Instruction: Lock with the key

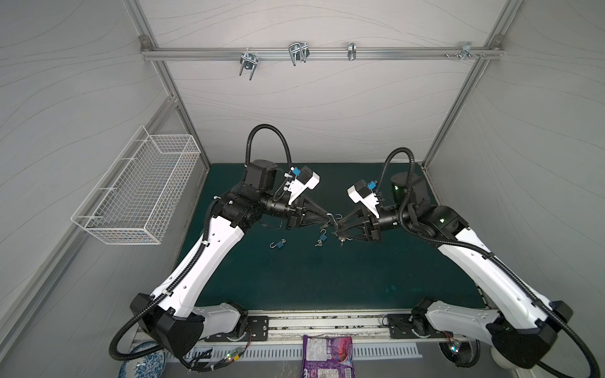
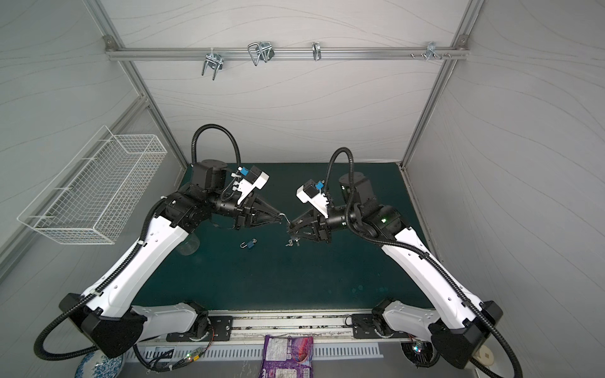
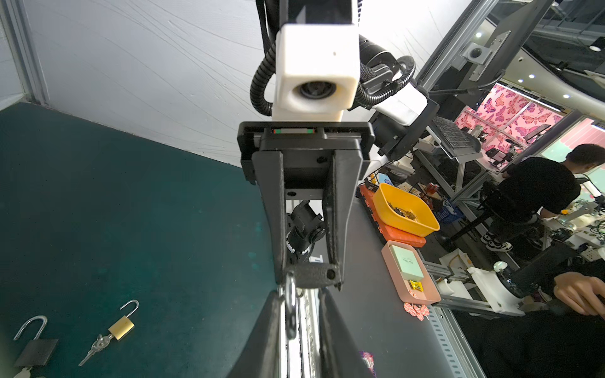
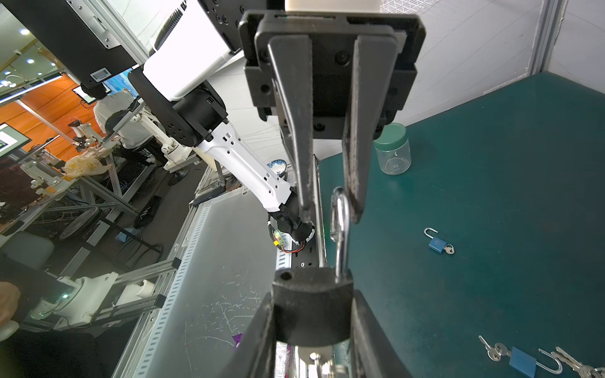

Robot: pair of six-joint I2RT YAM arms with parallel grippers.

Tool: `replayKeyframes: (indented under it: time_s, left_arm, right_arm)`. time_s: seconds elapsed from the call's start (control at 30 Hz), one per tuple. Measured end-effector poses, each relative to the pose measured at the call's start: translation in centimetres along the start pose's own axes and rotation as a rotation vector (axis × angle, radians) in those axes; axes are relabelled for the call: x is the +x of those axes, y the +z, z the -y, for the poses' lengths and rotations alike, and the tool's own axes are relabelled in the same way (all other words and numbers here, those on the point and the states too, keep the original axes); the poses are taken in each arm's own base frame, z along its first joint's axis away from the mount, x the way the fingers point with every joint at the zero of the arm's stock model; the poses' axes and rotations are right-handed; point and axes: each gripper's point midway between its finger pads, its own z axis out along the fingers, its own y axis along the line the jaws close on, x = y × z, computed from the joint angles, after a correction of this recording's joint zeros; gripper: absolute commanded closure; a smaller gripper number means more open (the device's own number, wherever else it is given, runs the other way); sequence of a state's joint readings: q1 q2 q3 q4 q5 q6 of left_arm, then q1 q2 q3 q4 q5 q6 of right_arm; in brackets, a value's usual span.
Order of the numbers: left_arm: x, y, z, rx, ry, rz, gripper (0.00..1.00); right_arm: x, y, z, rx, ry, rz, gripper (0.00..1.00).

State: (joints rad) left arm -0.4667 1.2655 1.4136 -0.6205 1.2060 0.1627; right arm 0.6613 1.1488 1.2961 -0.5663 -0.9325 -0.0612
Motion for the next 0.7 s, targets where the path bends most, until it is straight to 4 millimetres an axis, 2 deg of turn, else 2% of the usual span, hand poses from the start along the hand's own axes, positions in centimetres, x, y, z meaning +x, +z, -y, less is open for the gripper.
replayKeyframes:
  time_s: [0.23,0.33,0.4,0.47,0.5,0.57,0.63,0.7]
  left_arm:
    - [0.1,0.2,-0.4,0.002,-0.018,-0.004,0.83]
    - [0.2,0.2,-0.5,0.002,-0.019,-0.005,0.91]
    - [0.1,0.2,-0.5,-0.002,-0.016,-0.004,1.0]
    - [0.1,0.2,-0.6,-0.003,-0.023,-0.004,1.0]
    - [0.1,0.2,-0.6,-0.005,-0.025,-0.004,1.0]
    - [-0.1,0.2,-0.7,-0.013,-0.032,0.001,1.0]
    - [-0.5,0.2,-1.0,-0.031,-0.042,0.015,1.0]
    - [-0.9,0.1,-1.5,-0.068,-0.053,0.042,1.0]
  right_arm:
    - [0.1,0.2,0.2,-0.006,0.009,-0.005,1.0]
    - [0.1,0.2,0.1,-0.012,0.009,-0.005,1.0]
    - [0.1,0.2,0.0,-0.017,0.01,-0.006,1.0]
    - [0.0,0.3,-0.1,-0.02,0.008,-0.006,1.0]
    - [0.0,0.3,-0.1,-0.02,0.008,-0.006,0.92]
    - [-0.1,0.3,-0.1,-0.019,0.002,-0.002,0.65]
    - [-0.3,0.2,0.1,-0.002,-0.013,0.011,0.45]
    - [-0.6,-0.1,0.2,0.034,-0.042,0.034,0.4]
